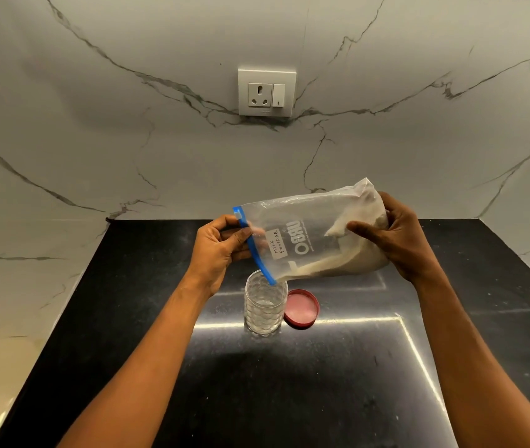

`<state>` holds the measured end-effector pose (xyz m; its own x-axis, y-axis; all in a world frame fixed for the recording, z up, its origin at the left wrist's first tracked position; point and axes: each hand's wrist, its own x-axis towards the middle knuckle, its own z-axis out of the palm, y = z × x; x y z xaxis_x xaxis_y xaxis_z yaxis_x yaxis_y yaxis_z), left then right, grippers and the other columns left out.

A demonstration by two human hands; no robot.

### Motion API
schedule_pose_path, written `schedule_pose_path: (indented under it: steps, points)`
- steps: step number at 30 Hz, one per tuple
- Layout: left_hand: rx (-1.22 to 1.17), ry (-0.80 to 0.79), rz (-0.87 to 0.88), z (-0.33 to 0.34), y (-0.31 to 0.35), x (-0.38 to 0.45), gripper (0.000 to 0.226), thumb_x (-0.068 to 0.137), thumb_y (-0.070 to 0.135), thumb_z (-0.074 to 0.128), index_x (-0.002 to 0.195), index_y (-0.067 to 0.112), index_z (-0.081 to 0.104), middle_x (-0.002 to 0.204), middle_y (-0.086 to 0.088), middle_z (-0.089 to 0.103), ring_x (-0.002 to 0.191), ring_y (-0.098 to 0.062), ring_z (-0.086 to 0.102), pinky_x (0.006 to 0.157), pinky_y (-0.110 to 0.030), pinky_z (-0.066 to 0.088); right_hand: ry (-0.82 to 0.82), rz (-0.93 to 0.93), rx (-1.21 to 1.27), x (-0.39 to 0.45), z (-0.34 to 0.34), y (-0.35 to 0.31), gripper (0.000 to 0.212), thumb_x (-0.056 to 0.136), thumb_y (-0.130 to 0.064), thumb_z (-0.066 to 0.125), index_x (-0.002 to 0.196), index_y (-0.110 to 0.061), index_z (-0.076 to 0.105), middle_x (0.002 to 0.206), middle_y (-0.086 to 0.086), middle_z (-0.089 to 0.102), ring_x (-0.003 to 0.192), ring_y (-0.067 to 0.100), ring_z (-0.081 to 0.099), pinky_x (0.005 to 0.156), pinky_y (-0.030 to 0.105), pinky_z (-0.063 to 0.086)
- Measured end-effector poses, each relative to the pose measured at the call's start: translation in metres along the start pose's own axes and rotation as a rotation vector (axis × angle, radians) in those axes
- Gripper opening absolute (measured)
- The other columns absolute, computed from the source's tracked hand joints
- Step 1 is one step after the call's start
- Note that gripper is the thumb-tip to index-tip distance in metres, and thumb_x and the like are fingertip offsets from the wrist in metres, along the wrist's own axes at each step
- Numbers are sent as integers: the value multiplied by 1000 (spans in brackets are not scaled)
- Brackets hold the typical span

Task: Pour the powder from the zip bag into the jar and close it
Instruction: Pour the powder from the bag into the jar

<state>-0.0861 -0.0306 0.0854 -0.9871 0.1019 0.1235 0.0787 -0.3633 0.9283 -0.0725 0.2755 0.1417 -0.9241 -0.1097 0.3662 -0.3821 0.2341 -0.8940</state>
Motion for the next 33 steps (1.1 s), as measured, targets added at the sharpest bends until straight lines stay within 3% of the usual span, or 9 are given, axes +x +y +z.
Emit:
schedule_pose_path:
  steps: [7, 12, 20, 33]
  points:
    - [-38, 31, -5, -5, -2, -4, 30, 83, 17, 68, 112, 8, 66, 110, -11, 76, 102, -34, 74, 75, -39, 64, -28, -61, -31, 8, 6, -12, 42, 80, -28, 76, 119, -32, 61, 106, -18, 70, 99, 10, 69, 73, 20, 58]
    - [-51, 53, -14, -8, -4, -6, 35, 85, 14, 66, 117, 0, 62, 111, -14, 76, 102, -34, 73, 76, -41, 64, -26, -76, -55, 10, 8, -12, 41, 80, -27, 76, 118, -23, 62, 104, -15, 71, 96, 10, 70, 74, 21, 58]
    - [-59, 41, -20, -12, -7, -9, 26, 86, 14, 65, 112, 9, 65, 111, -11, 76, 103, -33, 74, 76, -39, 64, -48, -90, -100, 14, 8, -16, 37, 82, -20, 76, 116, -19, 63, 101, -17, 72, 94, 9, 70, 73, 21, 58]
    - [-74, 41, -19, -11, -8, -15, 26, 86, 15, 66, 112, 9, 65, 111, -12, 76, 101, -32, 74, 74, -36, 64, -58, -131, -152, 14, 8, -28, 41, 78, -26, 77, 116, -16, 64, 104, -5, 71, 94, 14, 70, 77, 27, 60]
